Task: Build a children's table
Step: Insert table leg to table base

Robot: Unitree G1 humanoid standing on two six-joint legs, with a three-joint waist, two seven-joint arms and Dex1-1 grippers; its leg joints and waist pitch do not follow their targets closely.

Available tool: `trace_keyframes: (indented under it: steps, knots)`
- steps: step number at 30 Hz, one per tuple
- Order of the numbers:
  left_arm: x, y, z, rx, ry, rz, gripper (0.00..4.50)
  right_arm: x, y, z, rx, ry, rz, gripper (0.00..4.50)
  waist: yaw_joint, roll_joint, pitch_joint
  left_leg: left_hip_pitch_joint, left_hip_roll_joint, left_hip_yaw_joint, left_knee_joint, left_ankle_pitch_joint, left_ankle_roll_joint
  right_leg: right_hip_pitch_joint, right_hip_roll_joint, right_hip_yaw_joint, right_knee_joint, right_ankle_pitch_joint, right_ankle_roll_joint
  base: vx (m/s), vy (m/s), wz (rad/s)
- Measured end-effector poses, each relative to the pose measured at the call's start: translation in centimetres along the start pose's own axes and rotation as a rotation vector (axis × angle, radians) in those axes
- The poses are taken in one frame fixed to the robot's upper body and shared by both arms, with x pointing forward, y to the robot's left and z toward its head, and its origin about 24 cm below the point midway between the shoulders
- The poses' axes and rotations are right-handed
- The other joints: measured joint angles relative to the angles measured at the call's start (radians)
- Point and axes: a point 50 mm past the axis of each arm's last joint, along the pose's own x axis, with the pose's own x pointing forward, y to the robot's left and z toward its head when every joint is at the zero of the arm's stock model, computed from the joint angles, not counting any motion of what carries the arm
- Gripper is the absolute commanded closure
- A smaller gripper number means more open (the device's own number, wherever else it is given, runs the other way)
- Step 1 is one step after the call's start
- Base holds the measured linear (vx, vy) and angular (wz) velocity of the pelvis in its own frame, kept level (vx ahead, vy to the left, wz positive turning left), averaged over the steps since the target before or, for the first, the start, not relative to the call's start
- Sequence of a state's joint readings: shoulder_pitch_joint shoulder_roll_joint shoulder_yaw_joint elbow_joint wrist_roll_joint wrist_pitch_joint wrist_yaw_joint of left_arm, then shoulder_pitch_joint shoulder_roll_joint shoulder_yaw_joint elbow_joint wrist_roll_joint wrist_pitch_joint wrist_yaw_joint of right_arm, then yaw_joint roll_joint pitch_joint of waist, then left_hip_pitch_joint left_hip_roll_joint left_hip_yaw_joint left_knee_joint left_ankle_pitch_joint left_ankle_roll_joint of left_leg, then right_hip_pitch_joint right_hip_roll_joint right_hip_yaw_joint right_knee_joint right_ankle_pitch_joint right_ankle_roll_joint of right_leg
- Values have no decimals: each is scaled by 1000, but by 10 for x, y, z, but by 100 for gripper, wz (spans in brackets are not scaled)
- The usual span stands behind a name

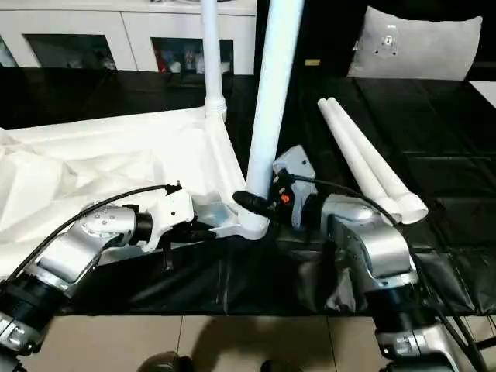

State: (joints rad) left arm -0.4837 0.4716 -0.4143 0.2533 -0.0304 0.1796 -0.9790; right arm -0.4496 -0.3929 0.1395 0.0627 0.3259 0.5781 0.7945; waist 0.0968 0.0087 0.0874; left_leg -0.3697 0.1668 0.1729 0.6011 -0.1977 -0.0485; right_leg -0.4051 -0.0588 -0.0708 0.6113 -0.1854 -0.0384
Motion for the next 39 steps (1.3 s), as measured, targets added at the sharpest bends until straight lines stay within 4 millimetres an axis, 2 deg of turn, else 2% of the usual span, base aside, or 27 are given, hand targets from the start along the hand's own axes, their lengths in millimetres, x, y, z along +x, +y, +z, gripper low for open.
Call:
trace_keyframes:
  steps: [9, 12, 16, 23, 27, 32, 36, 39]
  knots:
    - [2, 1, 0, 55, -27, -42, 450, 0, -2, 1, -29, 16, 8, 261, 5, -2, 0, 0, 0, 0, 0, 0, 0, 0, 0, 0, 0, 0, 0, 0, 0, 0]
    - [6, 3, 2, 94, -40, -72, 450, -2, -3, -1, -31, 26, 5, 261, 18, -1, -1, 0, 0, 0, 0, 0, 1, 0, 0, 0, 0, 0, 0, 0, 0, 0]
    - [10, 3, 5, 117, -51, -101, 450, -9, -2, -4, -33, 23, -4, 261, 24, -1, -1, -1, 0, 0, 0, 0, 1, 0, 0, 0, 0, 0, 0, 0, 0, 0]
    - [15, 7, 5, 124, -26, -88, 450, -13, -5, -7, -18, 22, -25, 262, 24, -1, -1, 2, 0, 0, 0, 2, 1, 2, -1, 0, 2, 0, 0, 0, 0, 0]
    - [16, 9, 5, 68, -17, -82, 450, -13, -7, -9, 4, 9, -37, 262, 23, -1, -1, 4, 0, 0, 1, 3, 1, 4, -1, 0, 1, 1, 0, 0, 0, 0]
    - [14, 10, 3, -39, -17, -70, 450, -13, -11, -18, 117, -78, -67, 262, 15, -2, -1, 4, 0, 0, 1, 4, 1, 4, -1, 0, 1, 2, 2, 0, 0, 0]
    - [12, 10, 2, -77, -19, -72, 450, -16, -13, -33, 270, -200, -91, 262, 12, -1, -2, 3, 0, 1, 0, 4, 1, 3, -1, 0, 1, 3, 0, 0, 0, 0]
    - [13, 9, 3, -80, -22, -75, 450, -21, -10, -39, 270, -227, -99, 262, 13, 0, -2, 3, 0, 1, 0, 4, 1, 3, -1, 0, 0, 3, 0, 0, 0, 0]
